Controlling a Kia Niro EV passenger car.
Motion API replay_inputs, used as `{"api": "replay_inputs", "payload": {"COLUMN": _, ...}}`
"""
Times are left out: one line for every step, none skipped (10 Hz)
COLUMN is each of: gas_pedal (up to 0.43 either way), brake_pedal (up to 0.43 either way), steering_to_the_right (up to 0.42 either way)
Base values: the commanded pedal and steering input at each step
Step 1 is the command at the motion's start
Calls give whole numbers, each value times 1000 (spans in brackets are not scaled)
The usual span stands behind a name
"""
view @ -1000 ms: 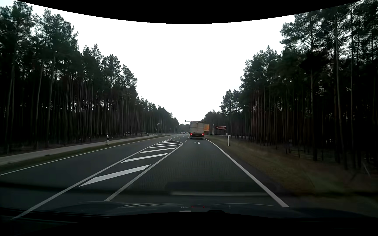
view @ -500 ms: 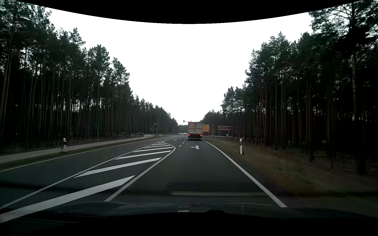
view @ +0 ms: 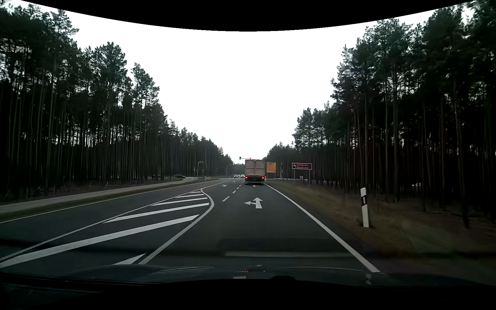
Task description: Follow the waypoints while adhering to traffic rules and regulations
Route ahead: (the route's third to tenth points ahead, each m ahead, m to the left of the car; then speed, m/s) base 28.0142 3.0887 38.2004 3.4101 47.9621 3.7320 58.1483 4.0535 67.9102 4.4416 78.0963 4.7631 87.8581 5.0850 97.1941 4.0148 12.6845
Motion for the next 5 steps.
{"api": "replay_inputs", "payload": {"gas_pedal": 138, "brake_pedal": 0, "steering_to_the_right": -3}}
{"api": "replay_inputs", "payload": {"gas_pedal": 138, "brake_pedal": 0, "steering_to_the_right": -4}}
{"api": "replay_inputs", "payload": {"gas_pedal": 138, "brake_pedal": 0, "steering_to_the_right": -4}}
{"api": "replay_inputs", "payload": {"gas_pedal": 138, "brake_pedal": 0, "steering_to_the_right": -4}}
{"api": "replay_inputs", "payload": {"gas_pedal": 138, "brake_pedal": 0, "steering_to_the_right": -4}}
